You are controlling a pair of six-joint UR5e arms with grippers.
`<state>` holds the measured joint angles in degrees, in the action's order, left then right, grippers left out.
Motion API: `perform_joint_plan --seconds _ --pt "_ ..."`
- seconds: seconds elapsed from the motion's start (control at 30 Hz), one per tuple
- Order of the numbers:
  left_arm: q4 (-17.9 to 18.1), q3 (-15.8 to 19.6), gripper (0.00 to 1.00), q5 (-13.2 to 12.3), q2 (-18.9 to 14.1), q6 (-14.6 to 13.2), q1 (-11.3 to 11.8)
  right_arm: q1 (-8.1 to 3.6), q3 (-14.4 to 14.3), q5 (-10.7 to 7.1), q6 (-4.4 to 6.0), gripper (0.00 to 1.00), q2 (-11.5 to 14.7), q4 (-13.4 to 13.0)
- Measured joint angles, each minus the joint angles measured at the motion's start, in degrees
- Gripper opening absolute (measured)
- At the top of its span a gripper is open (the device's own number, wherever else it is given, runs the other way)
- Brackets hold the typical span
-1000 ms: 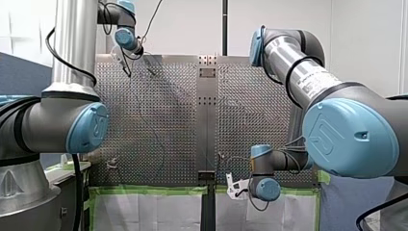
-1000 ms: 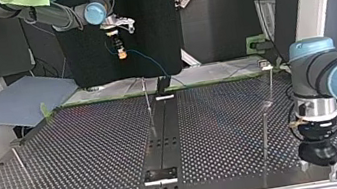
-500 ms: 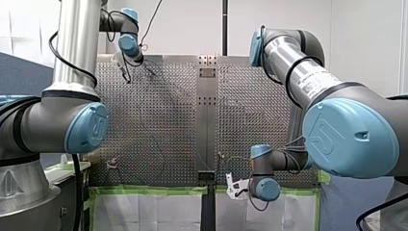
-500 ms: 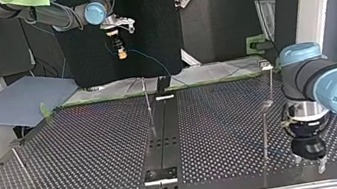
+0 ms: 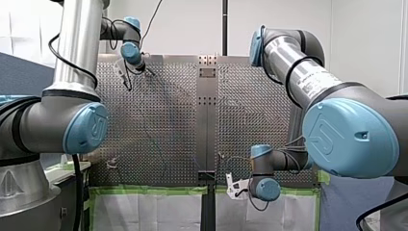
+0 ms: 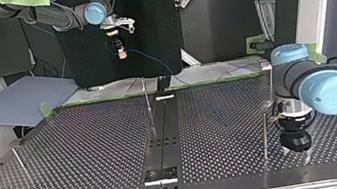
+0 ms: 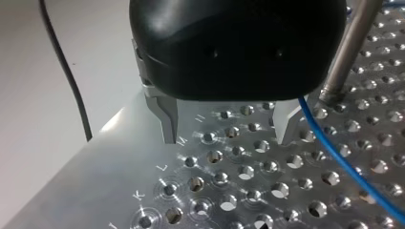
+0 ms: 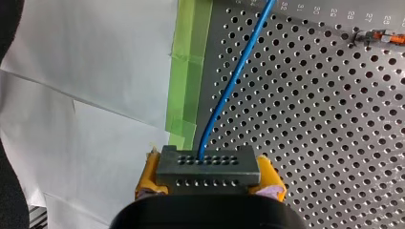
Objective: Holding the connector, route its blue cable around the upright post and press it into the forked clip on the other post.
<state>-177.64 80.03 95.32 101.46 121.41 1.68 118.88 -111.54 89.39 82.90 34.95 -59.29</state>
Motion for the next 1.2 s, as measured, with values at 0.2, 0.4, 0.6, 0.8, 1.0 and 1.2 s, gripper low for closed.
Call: perform_joint_plan --seconds 0.2,0.4,0.6,0.8,1.0,1.2 --pt "0.36 0.55 0.98 0.25 0.15 0.18 0.13 0.05 -0.01 -0.03 0.0 0.0 0.0 0.16" --pt "2.32 2.62 0.98 0.04 0.16 0.73 0.35 0.12 -0.02 -0.02 -0.07 0.0 0.0 0.22" --pt "3.33 3.54 0.98 -0.75 0.18 1.33 0.38 0.16 -0.03 -0.02 -0.09 0.0 -0.03 0.22" --pt "4.71 4.65 0.98 -2.32 0.18 2.82 0.47 0.24 -0.04 -0.02 -0.09 0.0 -0.02 0.21" --pt "6.96 6.65 0.98 -4.59 0.17 5.4 0.58 0.29 -0.03 -0.07 -0.12 0.0 -0.01 0.22" --pt "6.84 7.19 0.98 -5.17 0.16 8.43 1.02 0.39 -0.04 -0.02 -0.31 0.0 -0.01 0.6"
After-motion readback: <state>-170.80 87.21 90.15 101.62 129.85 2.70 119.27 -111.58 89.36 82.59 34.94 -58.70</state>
